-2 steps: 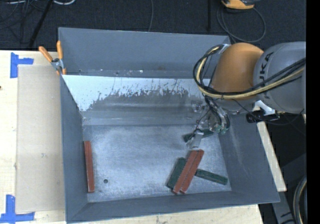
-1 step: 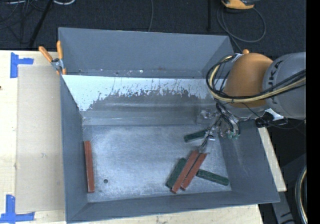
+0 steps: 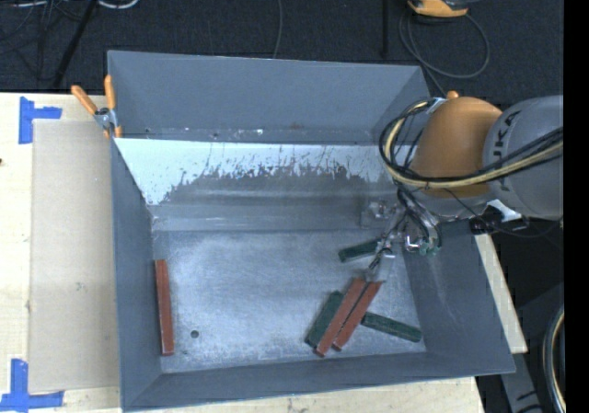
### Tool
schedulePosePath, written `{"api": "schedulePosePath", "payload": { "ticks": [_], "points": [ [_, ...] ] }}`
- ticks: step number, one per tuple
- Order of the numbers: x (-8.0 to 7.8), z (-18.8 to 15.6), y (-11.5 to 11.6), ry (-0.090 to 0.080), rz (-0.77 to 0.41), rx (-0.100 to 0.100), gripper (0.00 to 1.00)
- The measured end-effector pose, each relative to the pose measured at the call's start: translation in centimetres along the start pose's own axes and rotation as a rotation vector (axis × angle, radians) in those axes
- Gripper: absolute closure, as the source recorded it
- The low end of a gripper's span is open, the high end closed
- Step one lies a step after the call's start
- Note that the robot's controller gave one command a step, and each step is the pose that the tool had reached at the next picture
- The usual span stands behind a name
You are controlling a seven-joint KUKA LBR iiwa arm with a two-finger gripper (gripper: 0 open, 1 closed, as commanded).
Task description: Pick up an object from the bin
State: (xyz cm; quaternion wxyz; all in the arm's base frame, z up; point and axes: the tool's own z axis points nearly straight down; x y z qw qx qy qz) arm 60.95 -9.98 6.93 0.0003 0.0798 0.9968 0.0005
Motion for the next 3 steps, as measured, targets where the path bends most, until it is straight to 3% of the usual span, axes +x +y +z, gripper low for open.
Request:
{"api": "schedulePosePath", "payload": {
  "ticks": [1, 3],
  "points": [
    [-0.1, -0.1, 0.0, -0.002, 0.003, -0.001, 1.0],
    [-0.5, -12.0, -0.1, -0.009, 0.01, 0.0, 1.0]
  ]
}}
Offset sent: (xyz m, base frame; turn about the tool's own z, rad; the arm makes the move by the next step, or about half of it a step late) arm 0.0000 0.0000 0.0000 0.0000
